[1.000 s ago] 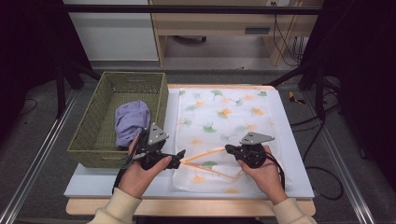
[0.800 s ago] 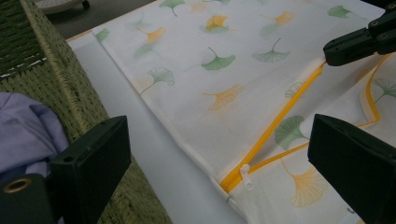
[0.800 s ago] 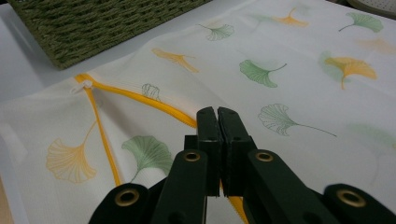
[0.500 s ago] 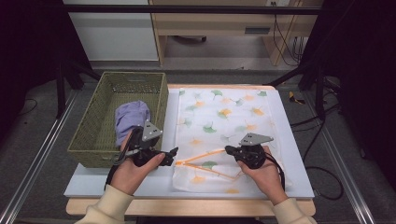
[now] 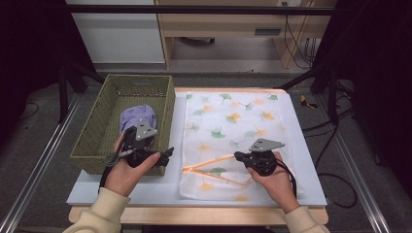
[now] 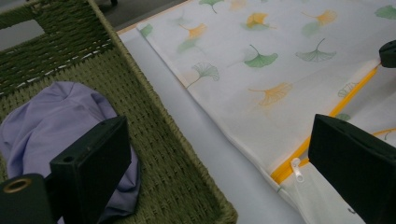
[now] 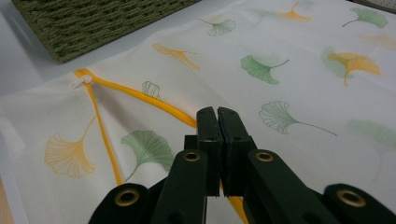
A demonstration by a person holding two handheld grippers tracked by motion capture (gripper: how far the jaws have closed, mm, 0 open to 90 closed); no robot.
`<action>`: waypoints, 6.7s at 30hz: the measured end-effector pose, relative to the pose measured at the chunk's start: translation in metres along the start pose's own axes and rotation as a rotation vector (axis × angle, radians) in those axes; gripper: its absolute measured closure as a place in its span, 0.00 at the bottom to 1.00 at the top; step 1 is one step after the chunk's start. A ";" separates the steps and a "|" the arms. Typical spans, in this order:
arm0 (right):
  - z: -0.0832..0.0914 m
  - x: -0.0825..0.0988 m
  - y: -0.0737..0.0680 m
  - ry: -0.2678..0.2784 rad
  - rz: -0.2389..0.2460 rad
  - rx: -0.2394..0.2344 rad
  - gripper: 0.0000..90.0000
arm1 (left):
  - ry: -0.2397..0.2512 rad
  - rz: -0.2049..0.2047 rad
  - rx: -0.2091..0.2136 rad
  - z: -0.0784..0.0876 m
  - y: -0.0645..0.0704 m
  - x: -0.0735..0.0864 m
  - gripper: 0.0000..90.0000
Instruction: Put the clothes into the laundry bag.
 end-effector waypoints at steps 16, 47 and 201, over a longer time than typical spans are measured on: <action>-0.001 0.002 -0.001 -0.008 0.001 -0.001 0.99 | -0.013 0.027 -0.079 0.007 -0.035 -0.001 0.07; 0.002 0.000 -0.001 0.008 0.001 -0.002 0.99 | -0.028 0.023 -0.166 0.015 -0.078 -0.011 0.07; -0.001 0.009 -0.001 -0.019 -0.002 -0.040 0.97 | -0.244 0.201 -0.075 -0.135 -0.184 0.034 0.05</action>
Point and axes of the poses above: each handheld gripper's, and its own axes: z roughly backward along the jaws, x roughly out of its underside, y roughly to its right, the point moved 8 cm from there along -z, roughly forward along the jaws, and after that the axes turned 6 degrees about z, right-handed, at the moved point
